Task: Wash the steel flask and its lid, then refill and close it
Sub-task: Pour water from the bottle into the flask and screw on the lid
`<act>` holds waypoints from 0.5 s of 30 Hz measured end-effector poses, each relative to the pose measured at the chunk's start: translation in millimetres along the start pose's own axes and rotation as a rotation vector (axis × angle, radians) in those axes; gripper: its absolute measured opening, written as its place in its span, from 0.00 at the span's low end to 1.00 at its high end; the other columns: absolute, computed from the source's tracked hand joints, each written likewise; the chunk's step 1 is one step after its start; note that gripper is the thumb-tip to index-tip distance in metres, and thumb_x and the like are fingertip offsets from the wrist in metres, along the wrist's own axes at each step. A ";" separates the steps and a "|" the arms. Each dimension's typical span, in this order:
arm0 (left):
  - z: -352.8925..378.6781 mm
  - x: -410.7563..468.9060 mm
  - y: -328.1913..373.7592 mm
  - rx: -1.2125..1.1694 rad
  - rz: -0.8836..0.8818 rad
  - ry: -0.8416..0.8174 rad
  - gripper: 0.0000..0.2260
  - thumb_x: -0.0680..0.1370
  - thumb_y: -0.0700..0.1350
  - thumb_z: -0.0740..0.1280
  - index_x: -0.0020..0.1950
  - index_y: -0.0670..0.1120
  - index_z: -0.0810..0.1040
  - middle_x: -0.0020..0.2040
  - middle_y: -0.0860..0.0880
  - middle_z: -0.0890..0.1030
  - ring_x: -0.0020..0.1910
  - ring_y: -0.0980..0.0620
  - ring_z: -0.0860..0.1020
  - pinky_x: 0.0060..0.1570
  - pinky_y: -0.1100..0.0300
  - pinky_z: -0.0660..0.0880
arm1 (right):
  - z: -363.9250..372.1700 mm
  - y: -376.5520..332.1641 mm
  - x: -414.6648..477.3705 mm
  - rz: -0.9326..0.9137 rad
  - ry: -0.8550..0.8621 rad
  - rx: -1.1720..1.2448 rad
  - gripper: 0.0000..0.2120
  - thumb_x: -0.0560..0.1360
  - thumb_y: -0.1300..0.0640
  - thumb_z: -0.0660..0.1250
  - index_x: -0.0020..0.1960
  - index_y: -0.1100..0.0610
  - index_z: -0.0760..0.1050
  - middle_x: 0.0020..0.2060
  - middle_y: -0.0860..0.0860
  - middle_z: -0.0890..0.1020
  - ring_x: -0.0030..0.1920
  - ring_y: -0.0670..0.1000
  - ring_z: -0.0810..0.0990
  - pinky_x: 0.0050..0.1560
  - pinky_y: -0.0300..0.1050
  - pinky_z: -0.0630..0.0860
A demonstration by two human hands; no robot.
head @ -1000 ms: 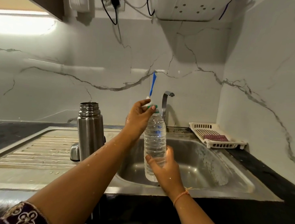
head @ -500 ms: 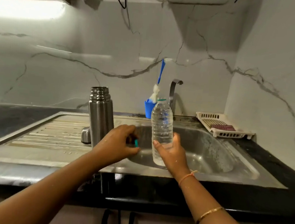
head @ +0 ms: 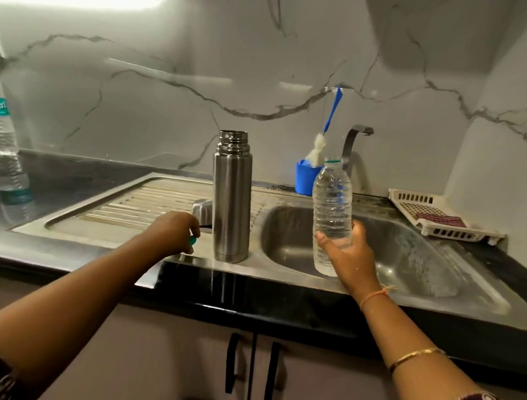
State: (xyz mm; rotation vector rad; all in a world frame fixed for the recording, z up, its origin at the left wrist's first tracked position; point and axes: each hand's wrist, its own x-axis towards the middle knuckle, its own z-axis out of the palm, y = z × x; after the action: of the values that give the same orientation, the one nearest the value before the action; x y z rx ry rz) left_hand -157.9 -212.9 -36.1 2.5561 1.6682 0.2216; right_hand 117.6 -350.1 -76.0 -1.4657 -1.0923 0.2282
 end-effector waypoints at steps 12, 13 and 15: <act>3.8 1.6 -10.9 -0.272 -0.086 -0.059 0.24 0.71 0.34 0.72 0.65 0.48 0.74 0.62 0.43 0.76 0.55 0.48 0.76 0.51 0.57 0.74 | -0.2 0.2 1.2 0.008 0.021 0.022 0.17 0.72 0.52 0.72 0.55 0.51 0.68 0.42 0.42 0.78 0.41 0.41 0.77 0.47 0.40 0.72; 2.1 0.6 -10.0 -0.301 -0.089 -0.068 0.26 0.71 0.34 0.73 0.67 0.48 0.73 0.63 0.43 0.75 0.58 0.47 0.75 0.53 0.55 0.73 | -0.3 0.1 1.1 0.006 0.020 0.022 0.17 0.72 0.52 0.72 0.55 0.52 0.68 0.42 0.42 0.78 0.41 0.40 0.77 0.46 0.39 0.72; -3.1 -2.3 -6.8 -0.393 -0.105 -0.092 0.30 0.70 0.33 0.73 0.70 0.48 0.69 0.65 0.41 0.73 0.60 0.45 0.74 0.57 0.53 0.72 | -0.2 -0.7 1.1 0.003 0.016 0.021 0.17 0.72 0.52 0.72 0.55 0.52 0.68 0.43 0.42 0.78 0.41 0.39 0.77 0.42 0.36 0.71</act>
State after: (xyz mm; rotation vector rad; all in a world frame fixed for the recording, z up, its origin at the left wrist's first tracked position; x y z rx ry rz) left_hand -165.5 -212.3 -34.3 2.1534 1.5407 0.3759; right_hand 118.0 -349.5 -74.9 -1.4484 -1.0723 0.2291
